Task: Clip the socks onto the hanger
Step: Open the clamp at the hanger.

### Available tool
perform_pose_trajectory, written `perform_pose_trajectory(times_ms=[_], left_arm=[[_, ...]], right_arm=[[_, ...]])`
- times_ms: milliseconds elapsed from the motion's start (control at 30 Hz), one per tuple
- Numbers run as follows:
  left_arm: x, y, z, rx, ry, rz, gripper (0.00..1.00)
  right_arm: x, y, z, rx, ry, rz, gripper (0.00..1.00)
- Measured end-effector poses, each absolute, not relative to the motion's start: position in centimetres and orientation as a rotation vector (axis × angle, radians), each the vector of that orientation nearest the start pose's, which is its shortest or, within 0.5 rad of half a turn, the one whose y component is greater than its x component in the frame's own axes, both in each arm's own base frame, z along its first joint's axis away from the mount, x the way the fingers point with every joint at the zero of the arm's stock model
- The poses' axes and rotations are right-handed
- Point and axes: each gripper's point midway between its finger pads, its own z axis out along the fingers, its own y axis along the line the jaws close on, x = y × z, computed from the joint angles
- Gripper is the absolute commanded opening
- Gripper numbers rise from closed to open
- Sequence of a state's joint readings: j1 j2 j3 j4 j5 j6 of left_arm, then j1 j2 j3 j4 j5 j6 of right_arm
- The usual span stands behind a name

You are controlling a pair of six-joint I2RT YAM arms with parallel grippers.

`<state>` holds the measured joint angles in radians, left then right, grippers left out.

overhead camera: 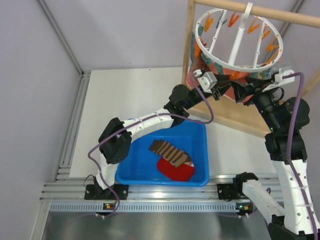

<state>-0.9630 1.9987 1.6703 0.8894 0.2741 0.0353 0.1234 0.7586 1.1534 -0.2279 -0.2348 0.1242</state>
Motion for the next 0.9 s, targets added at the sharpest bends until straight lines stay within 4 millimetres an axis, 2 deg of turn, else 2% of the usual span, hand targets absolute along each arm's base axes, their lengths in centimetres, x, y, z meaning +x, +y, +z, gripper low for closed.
perform_pose_trajectory(times_ms=[233, 433, 600, 633, 667, 767, 800, 833, 900], left_arm=[[30.9, -52.7, 42.5, 0.733, 0.798, -0.99, 0.18], [31.0, -52.6, 42.4, 0.734, 0.804, -0.993, 0.17], [30.9, -52.7, 42.4, 0.741, 0.801, -0.999, 0.17], [30.9, -52.7, 42.4, 0.743, 0.801, -1.0, 0.17], [30.9, -52.7, 42.4, 0.744, 0.801, -1.0, 0.17], [30.8, -52.6, 42.5, 0.739, 0.803, -1.017, 0.28], [30.7, -52.5, 42.7, 0.738, 0.802, -1.022, 0.33], [30.6, -52.4, 42.9, 0.742, 0.797, -1.028, 0.44], [29.9, -52.4, 42.8, 0.77, 0.794, -1.054, 0.55]], right_arm=[[28.8, 9.0, 44.7, -0.208, 1.385, 0.42, 0.57], [30.8, 8.8, 43.3, -0.161, 1.422, 0.423, 0.53], [30.9, 8.7, 43.4, -0.146, 1.419, 0.428, 0.35], [30.8, 8.9, 43.4, -0.147, 1.417, 0.437, 0.3], [30.8, 8.9, 43.5, -0.146, 1.414, 0.438, 0.18], [30.8, 8.8, 43.8, -0.138, 1.4, 0.444, 0.0], [30.8, 8.8, 43.9, -0.137, 1.395, 0.444, 0.0], [30.8, 8.9, 44.1, -0.135, 1.392, 0.448, 0.0], [30.8, 8.9, 44.3, -0.135, 1.383, 0.448, 0.0]])
